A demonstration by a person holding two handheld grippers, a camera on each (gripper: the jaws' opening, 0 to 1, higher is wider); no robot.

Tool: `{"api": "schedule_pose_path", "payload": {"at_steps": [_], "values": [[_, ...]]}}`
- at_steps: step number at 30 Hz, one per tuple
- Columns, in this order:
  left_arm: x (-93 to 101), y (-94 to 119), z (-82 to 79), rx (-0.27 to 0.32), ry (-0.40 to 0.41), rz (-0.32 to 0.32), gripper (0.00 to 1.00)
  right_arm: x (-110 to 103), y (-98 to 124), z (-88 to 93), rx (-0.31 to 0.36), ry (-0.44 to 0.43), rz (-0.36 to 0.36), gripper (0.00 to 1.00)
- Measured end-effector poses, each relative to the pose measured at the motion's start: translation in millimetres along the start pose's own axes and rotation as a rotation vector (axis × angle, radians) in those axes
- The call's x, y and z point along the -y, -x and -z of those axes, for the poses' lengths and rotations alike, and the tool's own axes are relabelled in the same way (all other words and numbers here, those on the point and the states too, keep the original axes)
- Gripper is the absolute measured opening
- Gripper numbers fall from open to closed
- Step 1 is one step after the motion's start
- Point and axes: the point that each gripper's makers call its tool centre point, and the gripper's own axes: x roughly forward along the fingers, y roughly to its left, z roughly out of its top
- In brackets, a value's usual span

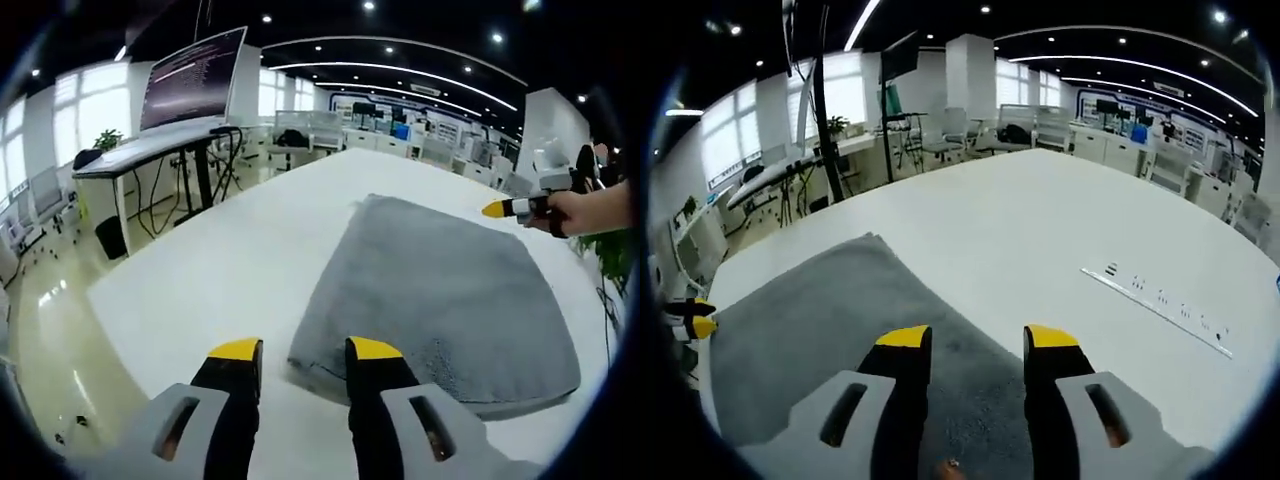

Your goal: Fold the towel on the table until its edges align and the towel forms a compact rectangular stack.

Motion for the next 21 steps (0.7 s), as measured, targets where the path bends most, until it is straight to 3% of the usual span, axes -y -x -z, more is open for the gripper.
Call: {"api": "schedule_pose_path", "payload": {"at_steps": [9,14,21], "values": [[-7.3,2.0,6.7,-0.027,0.01,-0.015,0.29,36.4,26.5,31.0,-0.059,-0.039,0.071,0.32],[-9.7,-0.9,9.5,-0.035,0.009,-0.01,0.27,55.5,33.4,45.3,-0.079,-0.056,0.14,0.31],[-6.8,-3.4,9.8,-0.025,-0.005,-0.002,0.25,71.9,34.3,69.3,-0.112,-0.138,0.18,0.26]]}}
